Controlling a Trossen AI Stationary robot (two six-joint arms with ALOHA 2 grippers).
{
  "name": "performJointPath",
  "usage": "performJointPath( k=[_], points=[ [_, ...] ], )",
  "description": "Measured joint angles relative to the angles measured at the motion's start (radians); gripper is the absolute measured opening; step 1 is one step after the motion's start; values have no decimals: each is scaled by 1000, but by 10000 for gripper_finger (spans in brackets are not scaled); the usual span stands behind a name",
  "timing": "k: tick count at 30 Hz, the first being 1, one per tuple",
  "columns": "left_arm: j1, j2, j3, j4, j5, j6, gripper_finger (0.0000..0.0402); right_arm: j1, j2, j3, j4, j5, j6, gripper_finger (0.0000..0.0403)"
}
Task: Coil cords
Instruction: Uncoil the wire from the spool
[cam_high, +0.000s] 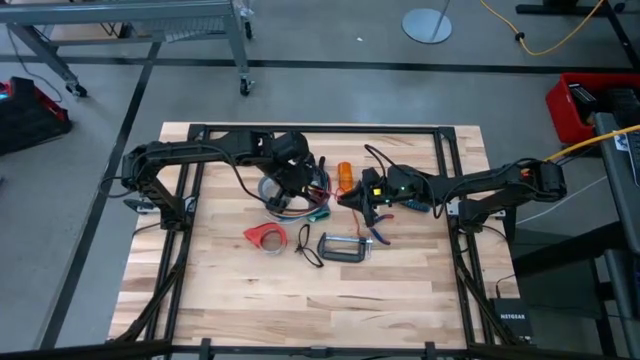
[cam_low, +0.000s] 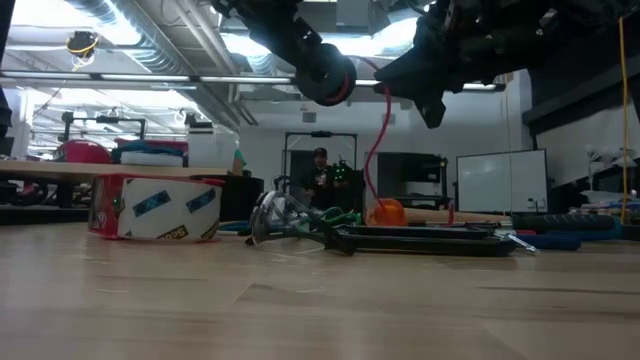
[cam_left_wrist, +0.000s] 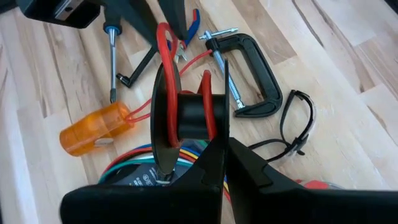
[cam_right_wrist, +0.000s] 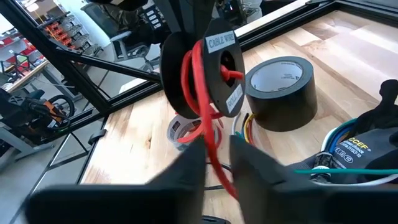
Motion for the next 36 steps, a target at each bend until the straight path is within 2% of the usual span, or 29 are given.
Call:
performJointPath(
  k=[3, 8, 15, 24, 30, 33, 36],
  points=[
    [0, 0, 0, -10, 0, -5, 0, 0, 0, 0, 4, -6, -2, 15],
    [0, 0, 0, -46, 27, -4, 0, -3, 0, 0, 52, -6, -6, 12],
    [-17, 0, 0, -30, 287, 31, 0, -24, 1, 38, 92, 6, -84, 7],
    [-66, 0, 0, 179, 495, 51, 0, -27, 1, 111, 59, 30, -175, 6],
    [-84, 0, 0, 380, 474, 48, 0, -27, 28, 120, -3, 23, -135, 6],
    [-81, -4, 0, 414, 341, 29, 0, -26, 54, 120, -55, -41, -94, 6],
    [-60, -20, 0, 356, 167, 27, 0, -26, 69, 120, -90, -121, -70, 6]
  ],
)
